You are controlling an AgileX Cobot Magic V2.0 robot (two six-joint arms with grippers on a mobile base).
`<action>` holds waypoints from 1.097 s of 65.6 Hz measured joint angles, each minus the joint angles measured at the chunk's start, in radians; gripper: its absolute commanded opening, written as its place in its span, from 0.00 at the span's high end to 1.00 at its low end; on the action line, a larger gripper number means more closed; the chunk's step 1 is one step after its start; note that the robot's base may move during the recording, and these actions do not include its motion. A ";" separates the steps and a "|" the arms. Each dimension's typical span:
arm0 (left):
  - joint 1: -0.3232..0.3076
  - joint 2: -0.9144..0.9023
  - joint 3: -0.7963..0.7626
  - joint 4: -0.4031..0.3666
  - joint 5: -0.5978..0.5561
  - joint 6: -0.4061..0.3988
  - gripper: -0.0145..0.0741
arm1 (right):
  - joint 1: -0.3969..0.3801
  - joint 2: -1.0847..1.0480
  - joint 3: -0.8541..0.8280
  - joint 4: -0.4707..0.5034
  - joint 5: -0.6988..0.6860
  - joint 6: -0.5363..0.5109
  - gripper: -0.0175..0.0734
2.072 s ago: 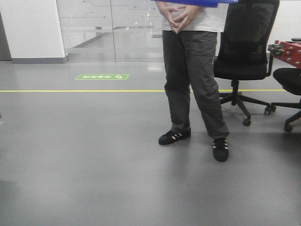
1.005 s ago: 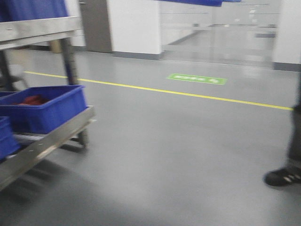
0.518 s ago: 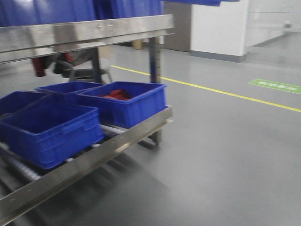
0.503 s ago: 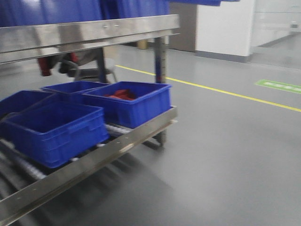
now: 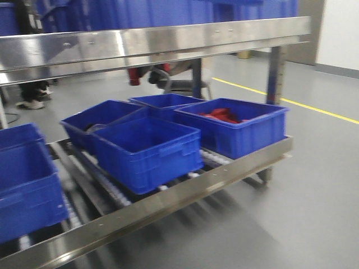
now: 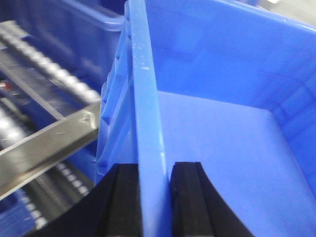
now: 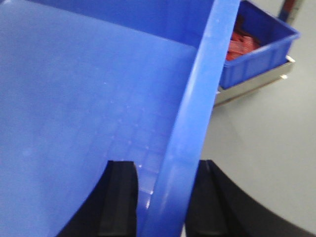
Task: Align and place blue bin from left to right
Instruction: 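Turn and approach the second rack with the bin held, then raise the held blue bin up to the upper shelf level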
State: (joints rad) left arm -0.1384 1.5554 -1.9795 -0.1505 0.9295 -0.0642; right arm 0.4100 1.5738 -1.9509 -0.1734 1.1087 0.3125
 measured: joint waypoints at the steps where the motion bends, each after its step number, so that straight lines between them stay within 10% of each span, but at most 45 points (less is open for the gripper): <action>1: 0.000 0.000 0.000 0.002 0.000 0.000 0.96 | 0.000 0.000 0.000 0.000 0.000 0.000 0.98; 72: 0.000 0.000 0.000 0.004 0.000 0.000 0.96 | 0.000 0.000 0.000 0.004 0.000 0.000 0.98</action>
State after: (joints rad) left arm -0.1384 1.5554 -1.9795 -0.1467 0.9295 -0.0642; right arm 0.4100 1.5738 -1.9509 -0.1697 1.1087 0.3125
